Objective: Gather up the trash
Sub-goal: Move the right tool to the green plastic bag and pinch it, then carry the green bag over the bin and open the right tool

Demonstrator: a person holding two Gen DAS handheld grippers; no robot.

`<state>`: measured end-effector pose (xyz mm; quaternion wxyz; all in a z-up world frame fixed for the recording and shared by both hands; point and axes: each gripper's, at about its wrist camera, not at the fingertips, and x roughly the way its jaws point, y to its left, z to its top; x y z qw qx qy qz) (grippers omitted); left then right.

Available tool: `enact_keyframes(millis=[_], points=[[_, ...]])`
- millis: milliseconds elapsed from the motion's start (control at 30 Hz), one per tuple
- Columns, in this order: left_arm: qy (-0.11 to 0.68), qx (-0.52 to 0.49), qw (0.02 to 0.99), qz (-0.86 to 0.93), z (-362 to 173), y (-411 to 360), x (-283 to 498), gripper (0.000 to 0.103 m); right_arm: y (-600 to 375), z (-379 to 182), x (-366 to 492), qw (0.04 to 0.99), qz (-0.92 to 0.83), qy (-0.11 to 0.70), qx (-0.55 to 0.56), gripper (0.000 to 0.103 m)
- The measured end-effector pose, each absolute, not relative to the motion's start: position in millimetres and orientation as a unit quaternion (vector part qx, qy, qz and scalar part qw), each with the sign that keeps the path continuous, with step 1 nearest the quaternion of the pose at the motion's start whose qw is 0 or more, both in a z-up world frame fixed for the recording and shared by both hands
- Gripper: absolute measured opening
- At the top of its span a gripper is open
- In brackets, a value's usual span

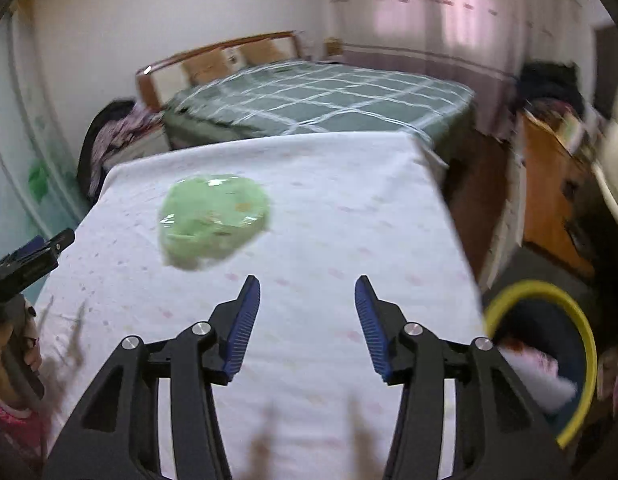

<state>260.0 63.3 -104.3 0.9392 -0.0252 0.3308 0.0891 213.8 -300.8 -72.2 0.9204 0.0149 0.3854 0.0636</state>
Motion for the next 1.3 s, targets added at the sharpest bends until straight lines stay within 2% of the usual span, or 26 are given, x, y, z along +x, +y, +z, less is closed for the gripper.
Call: enact_keyframes(millis=[67, 233, 300, 400, 633, 767, 833, 867, 900, 933, 1033, 1300], points=[[0.339, -0.03, 0.935, 0.101, -110.9, 72.9, 264.6, 0.092, -280.3, -73.2, 236.6, 0.916, 0.084, 0.392, 0.006, 0.048], [0.363, -0.045, 0.922, 0.131, -127.2, 85.9, 272.0, 0.092, -231.9, -83.3, 288.6, 0.908, 0.127, 0.399, -0.021, 0.06], [0.365, -0.043, 0.919, 0.141, -130.8, 89.3, 272.8, 0.092, -218.2, -91.1, 304.1, 0.906, 0.131, 0.399, -0.043, 0.071], [0.365, -0.034, 0.918, 0.153, -132.8, 87.2, 273.8, 0.092, -200.8, -108.9, 328.4, 0.899, 0.129, 0.412, -0.074, 0.079], [0.377, -0.034, 0.912, 0.157, -136.6, 87.4, 276.2, 0.093, -199.1, -138.1, 347.2, 0.885, 0.117, 0.445, -0.069, 0.08], [0.383, -0.032, 0.911, 0.152, -138.3, 83.9, 278.3, 0.093, -196.1, -137.6, 346.6, 0.888, 0.118, 0.439, -0.066, 0.063], [0.384, -0.032, 0.91, 0.151, -138.5, 82.9, 279.5, 0.093, -194.3, -136.4, 344.1, 0.888, 0.123, 0.438, -0.07, 0.041], [0.384, -0.032, 0.91, 0.151, -138.6, 82.5, 279.5, 0.093, -192.3, -135.4, 340.7, 0.888, 0.121, 0.436, -0.078, 0.034], [0.384, -0.032, 0.91, 0.151, -138.6, 82.5, 279.4, 0.093, -190.8, -135.3, 337.0, 0.888, 0.119, 0.435, -0.086, 0.016], [0.385, -0.033, 0.91, 0.15, -138.8, 82.5, 279.6, 0.093, -189.7, -135.0, 334.6, 0.887, 0.12, 0.436, -0.091, 0.006], [0.388, -0.037, 0.909, 0.146, -140.0, 81.5, 280.2, 0.094, -189.4, -133.7, 329.3, 0.888, 0.114, 0.437, -0.09, 0.001], [0.382, -0.044, 0.913, 0.138, -136.1, 79.6, 277.2, 0.094, -215.4, -101.8, 302.8, 0.9, 0.123, 0.418, -0.029, 0.001]])
